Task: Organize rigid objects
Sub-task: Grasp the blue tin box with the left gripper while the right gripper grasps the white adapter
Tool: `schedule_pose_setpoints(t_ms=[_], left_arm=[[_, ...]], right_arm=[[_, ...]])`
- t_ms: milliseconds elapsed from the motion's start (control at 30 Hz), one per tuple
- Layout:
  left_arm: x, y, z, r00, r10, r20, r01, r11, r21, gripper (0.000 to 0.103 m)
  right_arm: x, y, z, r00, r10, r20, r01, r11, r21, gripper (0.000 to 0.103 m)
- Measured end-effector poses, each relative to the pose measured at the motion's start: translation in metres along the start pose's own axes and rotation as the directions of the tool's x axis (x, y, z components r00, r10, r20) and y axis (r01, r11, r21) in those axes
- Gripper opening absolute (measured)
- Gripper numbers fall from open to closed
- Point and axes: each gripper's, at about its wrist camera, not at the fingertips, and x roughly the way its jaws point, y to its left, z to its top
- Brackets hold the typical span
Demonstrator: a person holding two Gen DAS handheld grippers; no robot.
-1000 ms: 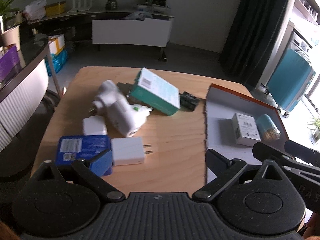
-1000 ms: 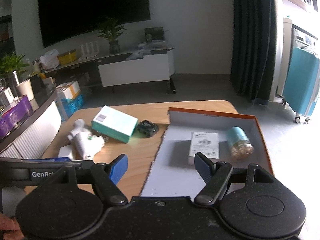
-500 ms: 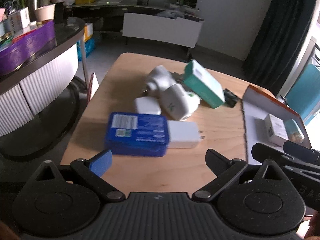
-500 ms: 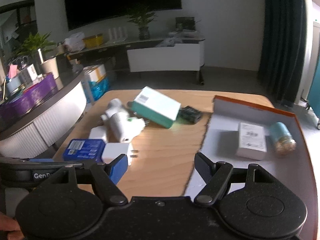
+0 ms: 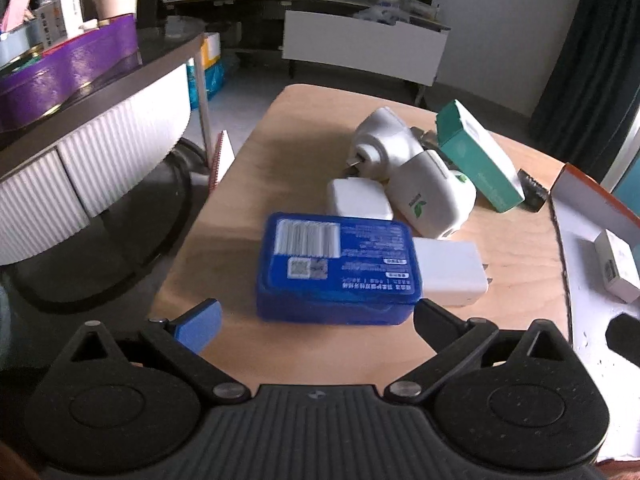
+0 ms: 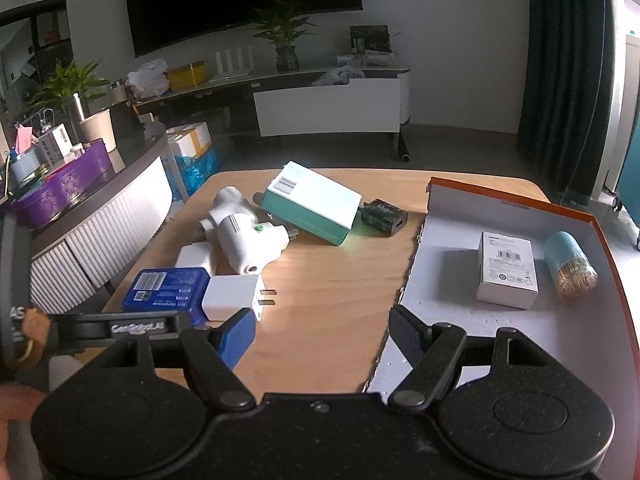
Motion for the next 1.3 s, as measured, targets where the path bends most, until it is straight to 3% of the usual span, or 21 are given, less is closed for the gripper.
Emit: schedule_pose_setpoints(t_ms=[167,500,633,700,800,900,1067,1133,1200,1300], left_arm=[[0.013,0.0,0.003,1.0,0.013,-0.013,-0.013,1.0,0.011,0.103],[-0.006,0.025,-0.004,0.998,-0.063,0.024,0.064,0.997,-0.051,0.103],[-0.019,0.031,-0.002,0.987,-0.15,0.065,0.142,0.984,0.105,0.103],[-0.025,0.039,0.001,0.98,-0.17,0.107,0.148,0.97,0.192,0.103],[-0.019,0.053,0.016,0.975,-0.216,0.049,0.197,0.946,0.258,0.103],[-0.02,0.056,0.024,0.963,-0.262,0.06,0.217,0.89,0.4,0.103],[-0.001,0.042,0.019,0.957,-0.29,-0.015,0.224,0.706,0.672,0.103],[0.004,0.039,0.015,0.955,-0.297,-0.016,0.216,0.655,0.724,0.103],[0.009,0.041,0.016,0.941,-0.336,-0.033,0.251,0.63,0.735,0.103],[0.017,0.035,0.016,0.927,-0.365,-0.084,0.308,0.615,0.726,0.103]], right_arm=[[0.001,0.0,-0.001,1.0,-0.001,-0.004,0.001,1.0,-0.005,0.087],[0.006,0.0,-0.001,1.0,-0.006,-0.014,0.005,1.0,-0.013,0.087],[0.005,0.0,-0.001,1.0,-0.01,-0.012,0.01,1.0,-0.016,0.087],[0.004,-0.001,-0.001,1.0,-0.012,-0.012,0.012,1.0,-0.012,0.087],[0.004,-0.002,-0.001,1.0,-0.022,-0.014,0.021,1.0,-0.009,0.087],[0.004,0.0,-0.001,1.0,-0.02,-0.018,0.019,1.0,-0.014,0.087],[0.009,0.007,-0.001,0.999,-0.013,-0.04,0.014,1.0,0.011,0.087],[0.009,0.012,-0.001,0.999,-0.016,-0.046,0.016,1.0,0.006,0.087],[0.01,0.017,-0.002,0.998,-0.024,-0.05,0.024,1.0,-0.002,0.087],[0.012,0.021,-0.002,0.998,-0.032,-0.056,0.033,0.999,0.004,0.087]])
